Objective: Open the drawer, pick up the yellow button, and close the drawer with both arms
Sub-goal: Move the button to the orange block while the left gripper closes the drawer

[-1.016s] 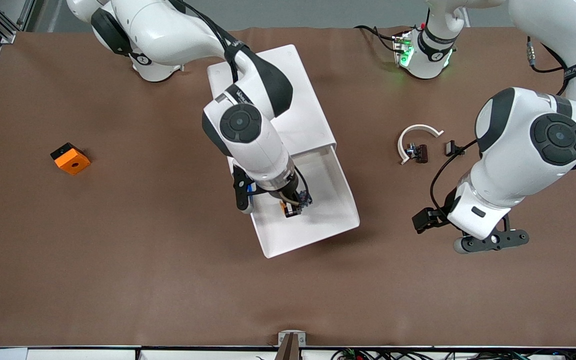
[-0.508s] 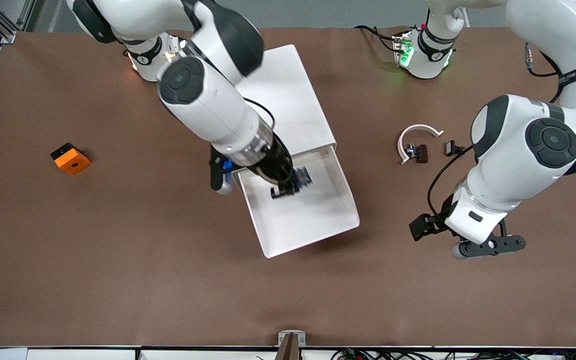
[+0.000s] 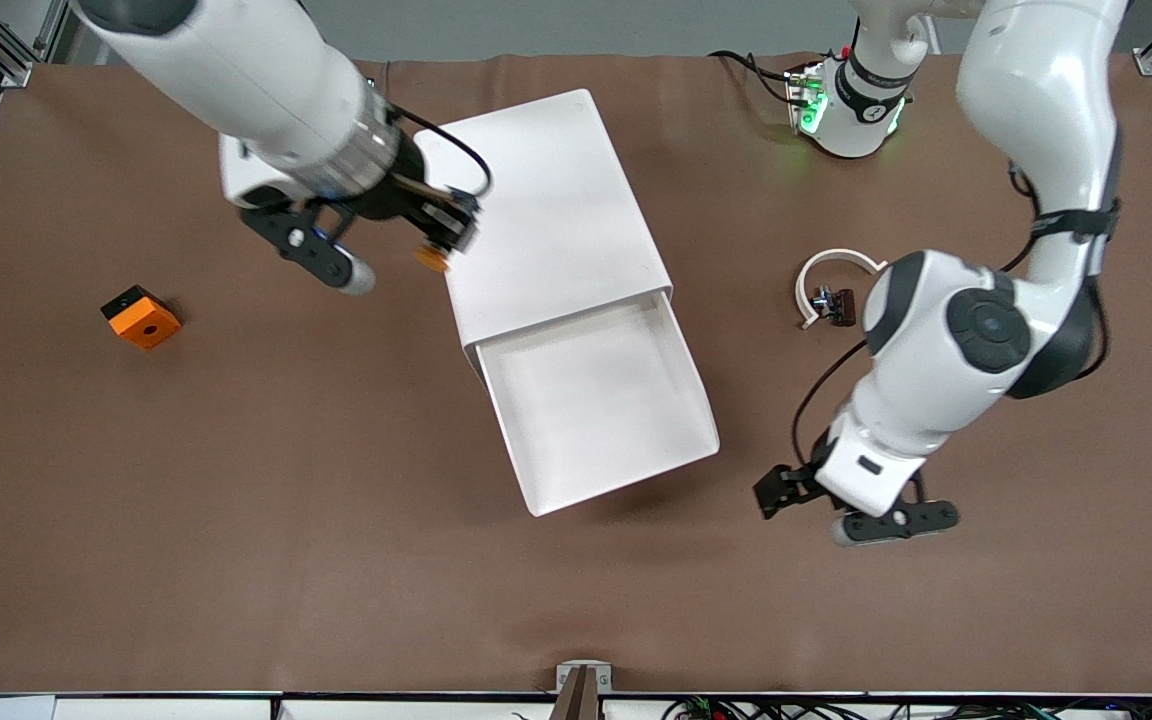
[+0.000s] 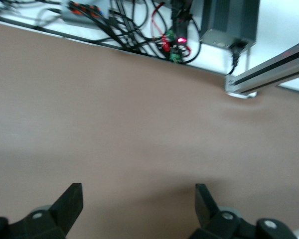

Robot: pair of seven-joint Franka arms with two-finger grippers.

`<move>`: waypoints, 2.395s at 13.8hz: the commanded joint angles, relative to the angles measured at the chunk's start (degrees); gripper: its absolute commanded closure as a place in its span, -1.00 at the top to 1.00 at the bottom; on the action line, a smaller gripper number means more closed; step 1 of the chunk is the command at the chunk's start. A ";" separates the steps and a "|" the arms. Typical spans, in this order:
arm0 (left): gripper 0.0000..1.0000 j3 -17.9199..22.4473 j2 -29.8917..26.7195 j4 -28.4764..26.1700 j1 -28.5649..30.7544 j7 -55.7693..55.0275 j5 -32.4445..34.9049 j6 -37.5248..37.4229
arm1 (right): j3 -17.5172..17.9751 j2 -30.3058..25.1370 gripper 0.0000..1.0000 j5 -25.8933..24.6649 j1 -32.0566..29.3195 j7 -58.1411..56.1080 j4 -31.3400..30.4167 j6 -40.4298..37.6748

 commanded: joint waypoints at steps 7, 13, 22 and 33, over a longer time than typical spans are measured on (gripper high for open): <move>-1.00 0.22 3.54 0.55 -4.99 -15.65 0.78 6.45 | 0.48 -36.92 -1.00 -4.97 -15.87 -44.74 -61.87 23.71; -1.00 0.48 4.07 0.46 -7.89 -18.83 0.78 7.16 | 0.40 -43.96 -1.00 -5.77 -28.15 -63.35 -80.94 39.17; -1.00 0.40 4.59 0.37 -11.32 -22.15 0.52 7.16 | 0.48 -35.10 -1.00 -11.05 -44.61 -88.17 -90.02 58.78; -1.00 0.13 4.42 0.11 -15.63 -26.73 0.43 6.03 | 0.48 -20.42 -1.00 -10.87 -49.10 -89.86 -96.88 74.18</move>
